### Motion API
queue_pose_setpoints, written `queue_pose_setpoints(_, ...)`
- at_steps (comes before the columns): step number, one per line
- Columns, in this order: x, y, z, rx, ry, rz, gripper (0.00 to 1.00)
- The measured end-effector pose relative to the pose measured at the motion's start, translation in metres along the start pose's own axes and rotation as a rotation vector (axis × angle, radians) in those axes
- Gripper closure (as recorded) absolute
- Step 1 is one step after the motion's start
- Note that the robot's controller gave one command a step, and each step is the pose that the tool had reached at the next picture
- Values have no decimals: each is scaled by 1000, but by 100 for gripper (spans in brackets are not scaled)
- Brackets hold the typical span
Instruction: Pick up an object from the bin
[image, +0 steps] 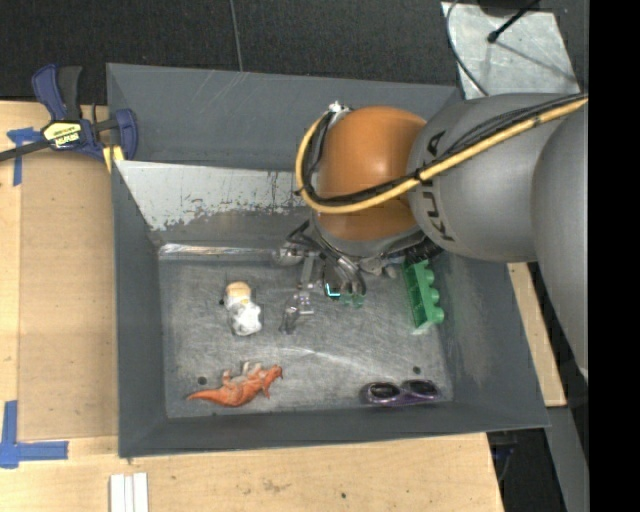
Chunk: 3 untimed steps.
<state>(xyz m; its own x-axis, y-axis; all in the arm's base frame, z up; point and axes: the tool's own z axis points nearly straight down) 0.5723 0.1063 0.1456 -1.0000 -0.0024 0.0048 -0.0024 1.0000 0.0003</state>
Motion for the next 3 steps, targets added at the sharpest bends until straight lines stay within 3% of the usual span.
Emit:
queue_pose_setpoints(1,-2,0,-4,-1,-8,3,0)
queue_pose_setpoints(2,-13,22,34,1,-12,-290,0)
queue_pose_setpoints(3,-15,33,47,0,-5,-396,0)
